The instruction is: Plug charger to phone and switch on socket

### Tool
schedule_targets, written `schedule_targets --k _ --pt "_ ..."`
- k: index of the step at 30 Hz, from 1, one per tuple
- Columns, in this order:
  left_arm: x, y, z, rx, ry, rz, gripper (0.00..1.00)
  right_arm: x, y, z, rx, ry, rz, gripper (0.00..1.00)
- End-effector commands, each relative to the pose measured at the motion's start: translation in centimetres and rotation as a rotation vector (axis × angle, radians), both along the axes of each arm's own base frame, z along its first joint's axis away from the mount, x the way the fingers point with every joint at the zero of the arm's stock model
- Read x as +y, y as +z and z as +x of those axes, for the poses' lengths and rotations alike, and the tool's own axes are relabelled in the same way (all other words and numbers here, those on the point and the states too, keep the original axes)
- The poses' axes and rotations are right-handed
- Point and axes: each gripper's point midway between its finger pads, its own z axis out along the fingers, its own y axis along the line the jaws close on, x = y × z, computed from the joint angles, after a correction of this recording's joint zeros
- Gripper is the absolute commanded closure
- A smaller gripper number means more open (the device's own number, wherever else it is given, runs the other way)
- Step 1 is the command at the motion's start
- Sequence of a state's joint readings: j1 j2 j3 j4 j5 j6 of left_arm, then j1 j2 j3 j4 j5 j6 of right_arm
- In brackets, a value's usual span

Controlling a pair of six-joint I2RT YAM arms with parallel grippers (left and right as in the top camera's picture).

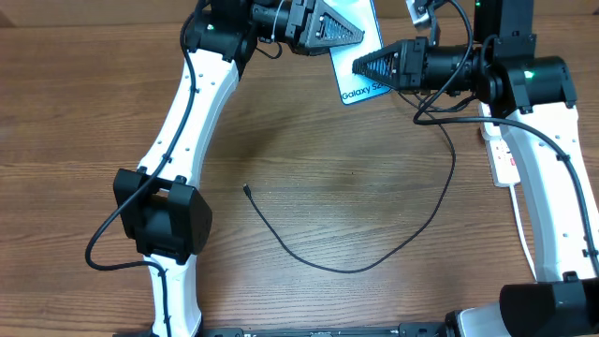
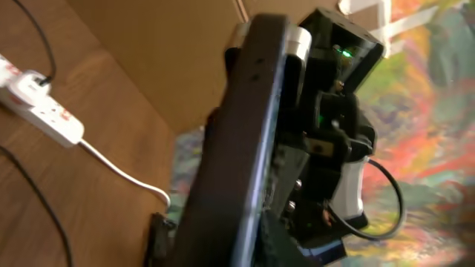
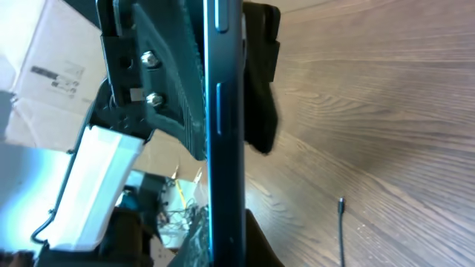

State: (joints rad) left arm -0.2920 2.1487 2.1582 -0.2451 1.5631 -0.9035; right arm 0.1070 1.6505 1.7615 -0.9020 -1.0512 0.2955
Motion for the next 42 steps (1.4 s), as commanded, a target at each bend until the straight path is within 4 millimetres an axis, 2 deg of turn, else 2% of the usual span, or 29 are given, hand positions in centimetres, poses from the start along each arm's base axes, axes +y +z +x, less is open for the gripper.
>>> schedule_targets --k 1,3,5,8,11,13,14,15,17,20,22,24,26,30,34,38,42 --pt "0.1 1.8 -1.1 -0.058 -0.023 -0.021 0.95 -0.4 0.3 0.4 -0.002 -0.055 -0.036 0.96" --pt "0.0 1.8 -1.2 -0.058 -0.023 -0.021 0.96 -0.5 0.2 0.3 -0.005 -0.053 -0.040 0.85" --pt "0.1 1.8 -1.1 -0.058 -0.021 -0.021 0.96 -0.8 -0.2 0.6 0.000 -0.078 -0.065 0.60" --pt "0.0 1.8 -0.9 -0.065 -0.007 -0.020 0.96 -1.4 -0.7 1.1 -0.033 -0.098 -0.103 0.34" --pt "0.0 1.6 -0.8 -0.101 -0.004 -0.030 0.96 -2.3 -0.8 1.4 -0.058 -0.107 -0.118 0.20" --pt "0.0 1.2 -0.8 -0.097 0.000 -0.027 0.96 -3.3 -1.3 1.8 -0.041 -0.144 -0.142 0.11" --pt "0.0 0.8 -0.7 -0.084 0.011 -0.019 0.96 -4.1 -1.8 1.9 -0.035 -0.163 -0.166 0.03" --pt "0.0 0.3 -0.5 -0.069 0.026 -0.008 0.96 -4.6 -2.2 2.0 -0.028 -0.177 -0.185 0.00" --pt "-0.1 -1.5 0.2 -0.004 0.097 0.057 0.96 -6.1 -3.4 1.9 -0.005 -0.208 -0.243 0.00" --pt "0.6 -7.2 1.9 0.140 0.300 0.308 0.96 -8.4 -5.5 1.4 0.050 -0.257 -0.353 0.00" --pt "3.1 -12.7 2.6 0.260 0.484 0.604 0.96 -10.2 -7.2 1.1 0.110 -0.320 -0.460 0.00" --pt "5.7 -16.3 2.3 0.299 0.599 0.834 0.96 -12.3 -8.8 0.7 0.160 -0.384 -0.584 0.00" --pt "8.3 -18.8 1.1 0.317 0.665 1.045 0.96 -14.1 -9.9 0.2 0.197 -0.433 -0.688 0.00" --pt "10.6 -20.4 -1.5 0.316 0.644 1.243 0.96 -15.6 -10.8 -0.6 0.237 -0.467 -0.780 0.00" --pt "13.3 -21.3 -3.3 0.320 0.641 1.415 0.96 -15.6 -10.8 -0.6 0.236 -0.467 -0.780 0.00" --pt "15.8 -21.6 -3.6 0.282 0.678 1.548 0.96 -15.6 -10.8 -0.6 0.236 -0.467 -0.780 0.00" --pt "15.9 -21.6 -3.1 0.249 0.699 1.561 0.96 -15.6 -10.8 -0.6 0.236 -0.467 -0.780 0.00"
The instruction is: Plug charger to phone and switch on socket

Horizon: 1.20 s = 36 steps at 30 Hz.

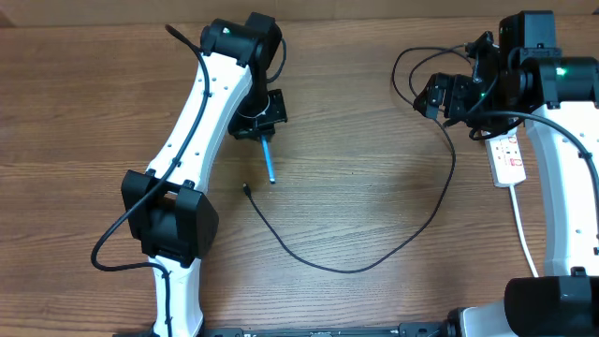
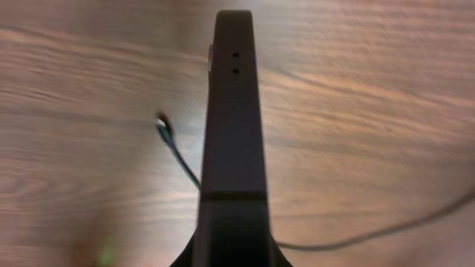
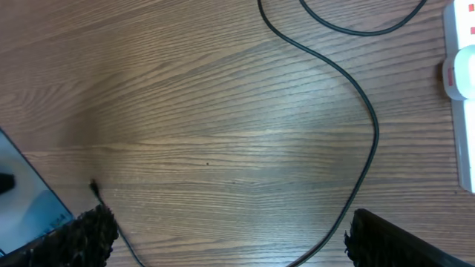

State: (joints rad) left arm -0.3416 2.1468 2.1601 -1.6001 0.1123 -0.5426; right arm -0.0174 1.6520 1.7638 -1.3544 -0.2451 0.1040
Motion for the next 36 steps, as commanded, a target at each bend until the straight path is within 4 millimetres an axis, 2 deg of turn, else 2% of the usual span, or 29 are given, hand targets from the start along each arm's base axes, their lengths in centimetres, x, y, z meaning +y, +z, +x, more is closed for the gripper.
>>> schedule_targets --k 1,3,13,18,24,30,36 --pt "0.8 0.8 0.7 -0.071 -0.035 0.075 0.96 -0.3 0.9 0.1 -0.033 0.000 -0.022 0.00" --pt "0.2 0.3 0.6 -0.066 -0.049 0.076 0.96 -0.3 0.9 0.1 -0.033 0.000 -0.022 0.00" --pt "-3.2 -4.9 -0.1 -0.016 -0.134 0.095 0.96 -0.3 0.9 0.1 -0.033 0.000 -0.022 0.00" --pt "-3.9 -7.1 -0.2 -0.017 -0.154 0.095 0.96 -0.3 0.9 0.1 -0.033 0.000 -0.022 0.00" --pt "-3.8 -9.9 -0.5 -0.010 -0.155 0.098 0.96 -0.3 0.9 0.1 -0.033 0.000 -0.022 0.00" --pt "-4.0 -10.9 -0.1 -0.033 -0.155 0.089 0.95 -0.3 0.9 0.1 -0.033 0.000 -0.022 0.00" --pt "-4.0 -11.0 0.6 -0.063 -0.154 0.099 0.87 -0.3 0.9 0.1 -0.033 0.000 -0.022 0.00"
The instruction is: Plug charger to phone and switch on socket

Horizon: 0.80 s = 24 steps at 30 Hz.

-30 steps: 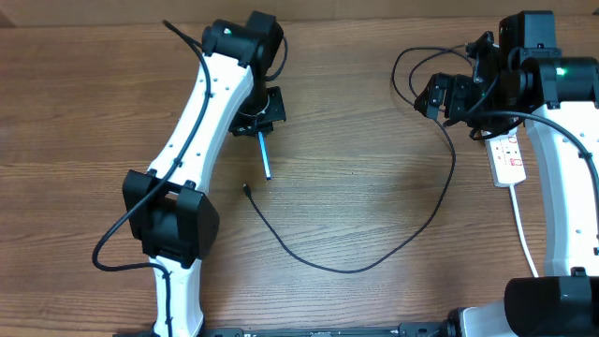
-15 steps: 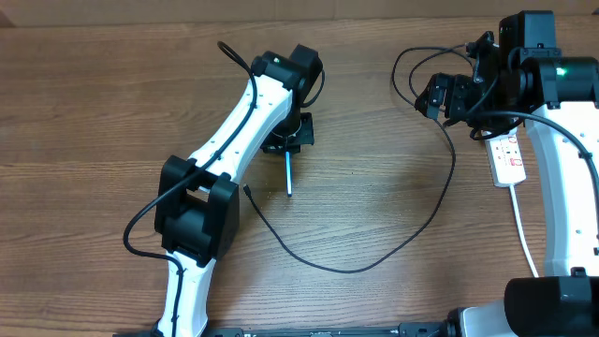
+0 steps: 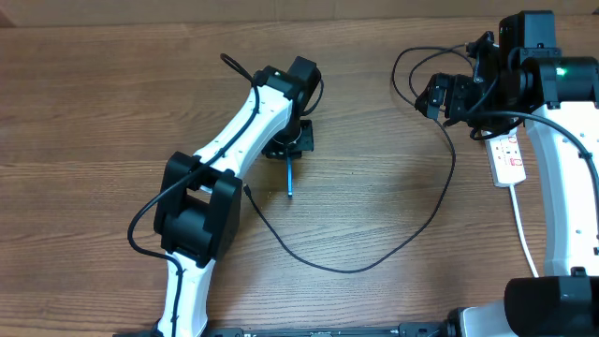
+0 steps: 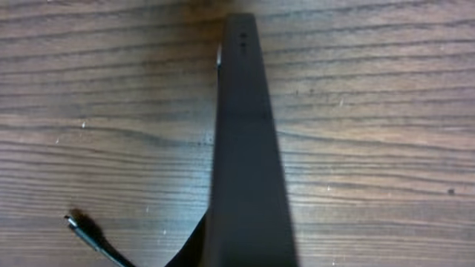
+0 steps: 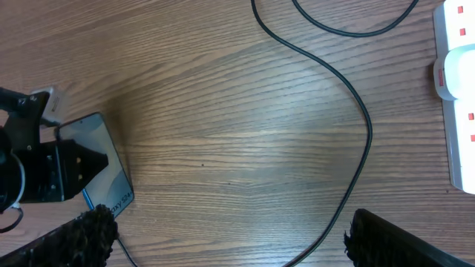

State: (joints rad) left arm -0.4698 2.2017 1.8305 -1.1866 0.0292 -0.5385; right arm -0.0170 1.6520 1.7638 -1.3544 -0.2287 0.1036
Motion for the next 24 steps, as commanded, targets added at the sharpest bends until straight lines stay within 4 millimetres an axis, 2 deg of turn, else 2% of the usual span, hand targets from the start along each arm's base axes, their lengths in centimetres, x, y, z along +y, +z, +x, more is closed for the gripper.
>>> schedule_targets --k 1,6,15,24 --pt "0.7 -0.6 0.1 -0.010 -0.021 0.044 0.86 0.0 1.0 0.1 -0.033 0.006 -0.007 0.00" --pt "1.0 -1.0 -0.1 -0.009 -0.021 0.058 0.92 0.0 1.0 0.1 -0.033 0.006 -0.007 0.00" --pt "1.1 -1.1 -0.2 -0.005 -0.021 0.060 0.82 0.0 1.0 0.1 -0.033 0.006 -0.007 0.00" --pt "1.4 -2.8 -1.0 0.012 -0.004 0.068 0.87 0.0 1.0 0.1 -0.033 0.006 -0.007 0.00"
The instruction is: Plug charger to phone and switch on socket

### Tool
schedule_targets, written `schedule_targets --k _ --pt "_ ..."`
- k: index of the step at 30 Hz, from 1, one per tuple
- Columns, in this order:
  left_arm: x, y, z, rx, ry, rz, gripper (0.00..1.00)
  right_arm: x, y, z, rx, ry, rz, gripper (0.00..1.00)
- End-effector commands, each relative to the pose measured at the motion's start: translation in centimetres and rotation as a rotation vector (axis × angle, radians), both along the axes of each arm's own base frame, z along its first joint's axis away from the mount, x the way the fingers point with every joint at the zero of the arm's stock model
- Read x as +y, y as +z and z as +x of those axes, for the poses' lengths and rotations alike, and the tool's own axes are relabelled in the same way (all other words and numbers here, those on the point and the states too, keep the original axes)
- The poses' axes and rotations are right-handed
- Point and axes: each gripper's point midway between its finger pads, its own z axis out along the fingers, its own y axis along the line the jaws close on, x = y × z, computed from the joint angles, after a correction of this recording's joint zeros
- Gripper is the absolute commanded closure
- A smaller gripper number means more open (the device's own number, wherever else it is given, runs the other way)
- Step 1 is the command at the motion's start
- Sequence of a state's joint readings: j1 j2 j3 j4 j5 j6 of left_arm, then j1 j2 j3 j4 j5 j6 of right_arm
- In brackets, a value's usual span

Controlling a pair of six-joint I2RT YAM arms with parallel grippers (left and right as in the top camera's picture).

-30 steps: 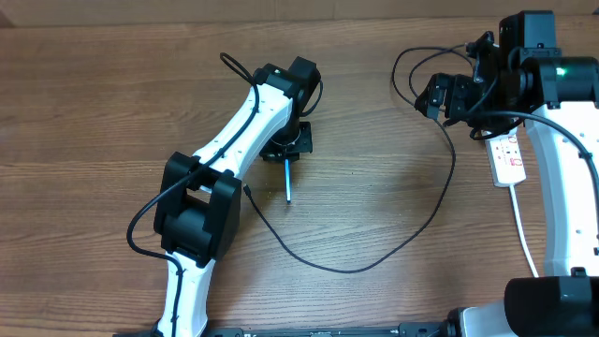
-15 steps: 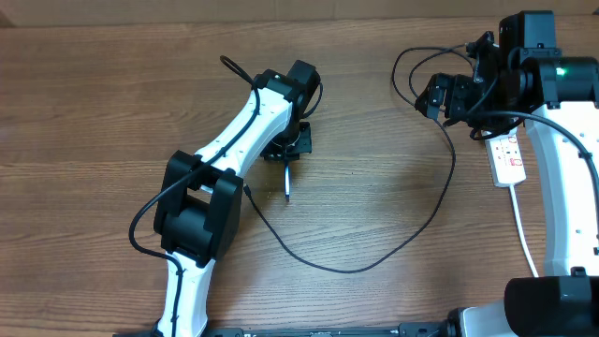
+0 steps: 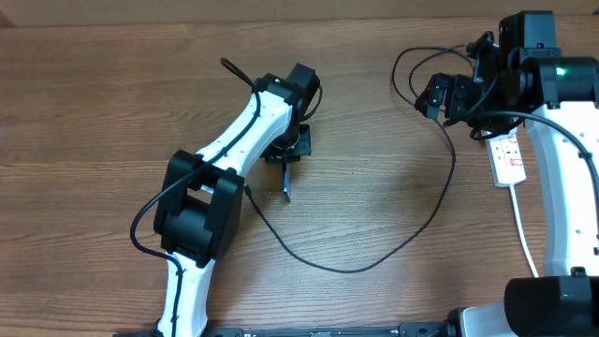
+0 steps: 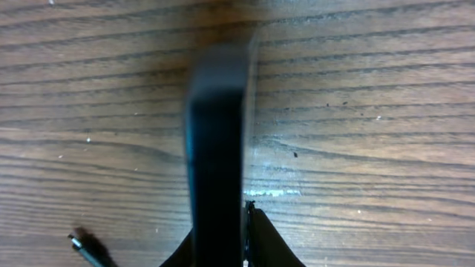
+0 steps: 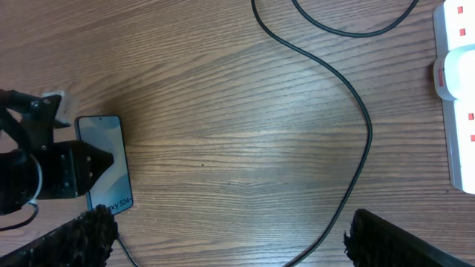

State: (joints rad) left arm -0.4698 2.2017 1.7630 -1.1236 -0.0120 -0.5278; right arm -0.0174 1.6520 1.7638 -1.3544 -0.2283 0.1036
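The phone [image 3: 286, 187] stands edge-on low over the wooden table, with my left gripper [image 3: 285, 157] shut on it. In the left wrist view the phone [image 4: 215, 141] is a dark, blurred slab between the fingers [image 4: 269, 241]. From the right wrist its light-blue labelled face [image 5: 104, 159] shows. The black charger cable [image 3: 346, 270] loops across the table. Its free plug tip [image 3: 246, 190] lies just left of the phone. My right gripper [image 3: 438, 94] hangs open and holds nothing, beside the white power strip [image 3: 506, 159].
The cable [image 5: 364, 133] runs up toward the power strip [image 5: 456, 96] at the right table edge. My left arm's white links [image 3: 220, 154] stretch diagonally over the table's left half. The right arm stands along the right side.
The phone has turned slightly in my left gripper and sits a little left in the wrist view, blurred. Its face looks more upright from the right wrist. The right arm has not moved.
Both grippers held the phone up at the table's back. Then my left gripper alone held it edge-on just above the cable tip, with the right gripper open by the power strip. Then the phone was right of the tip, where it has now turned slightly.
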Motion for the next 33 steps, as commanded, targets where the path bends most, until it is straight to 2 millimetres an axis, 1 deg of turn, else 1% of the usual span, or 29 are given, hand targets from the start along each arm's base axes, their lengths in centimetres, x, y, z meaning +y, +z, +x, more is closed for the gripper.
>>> schedule_targets --k 1,3,5,8,10,12,14,15,17,19,20,22,23,24,25,29,33 --pt "0.6 -1.2 -1.0 0.030 0.007 0.031 0.89 0.0 1.0 0.1 -0.033 0.007 -0.007 0.00" --pt "0.6 -1.2 -1.0 0.027 0.007 0.029 0.89 0.0 1.0 0.1 -0.033 0.007 -0.007 0.00" --pt "0.5 -1.2 -0.8 0.019 0.007 0.025 0.96 0.0 1.0 0.1 -0.033 0.007 -0.007 0.00" --pt "0.4 -1.2 -0.9 0.027 0.009 0.013 0.96 0.0 1.0 0.1 -0.033 0.007 -0.007 0.00" --pt "-0.1 -0.9 -0.9 0.041 0.002 -0.027 0.96 0.0 1.0 0.1 -0.033 0.007 -0.007 0.00" --pt "-1.3 0.0 -0.7 0.059 -0.019 -0.124 0.96 0.0 1.0 0.1 -0.033 0.007 -0.007 0.00" --pt "-2.9 1.5 -0.4 0.084 -0.046 -0.280 0.96 0.0 1.0 0.1 -0.033 0.007 -0.007 0.00" --pt "-3.9 2.7 -0.4 0.098 -0.061 -0.379 0.96 0.0 1.0 0.1 -0.033 0.007 -0.007 0.00" --pt "-5.6 5.4 -0.4 0.127 -0.096 -0.607 0.96 0.0 1.0 0.1 -0.033 0.007 -0.007 0.00" --pt "-7.0 8.9 -0.6 0.153 -0.141 -0.872 0.96 0.0 1.0 0.1 -0.033 0.007 -0.007 0.00" --pt "-7.3 9.9 -0.7 0.155 -0.165 -0.950 0.96 0.0 1.0 0.1 -0.033 0.007 -0.007 0.00" --pt "-8.0 12.9 -1.1 0.151 -0.234 -1.154 0.96 0.0 1.0 0.1 -0.033 0.007 -0.007 0.00" --pt "-8.1 13.8 -1.3 0.148 -0.253 -1.215 0.96 0.0 1.0 0.1 -0.033 0.007 -0.007 0.00" --pt "-8.3 15.5 -1.7 0.140 -0.287 -1.321 0.96 0.0 1.0 0.1 -0.033 0.007 -0.007 0.00" --pt "-8.4 16.7 -2.0 0.134 -0.307 -1.395 0.96 0.0 1.0 0.1 -0.033 0.007 -0.007 0.00" --pt "-8.5 19.8 -2.7 0.131 -0.313 -1.574 0.96 0.0 1.0 0.1 -0.033 0.007 -0.007 0.00" --pt "-8.3 20.1 -3.3 0.167 -0.273 -1.586 0.96 0.0 1.0 0.1 -0.033 0.007 -0.007 0.00"
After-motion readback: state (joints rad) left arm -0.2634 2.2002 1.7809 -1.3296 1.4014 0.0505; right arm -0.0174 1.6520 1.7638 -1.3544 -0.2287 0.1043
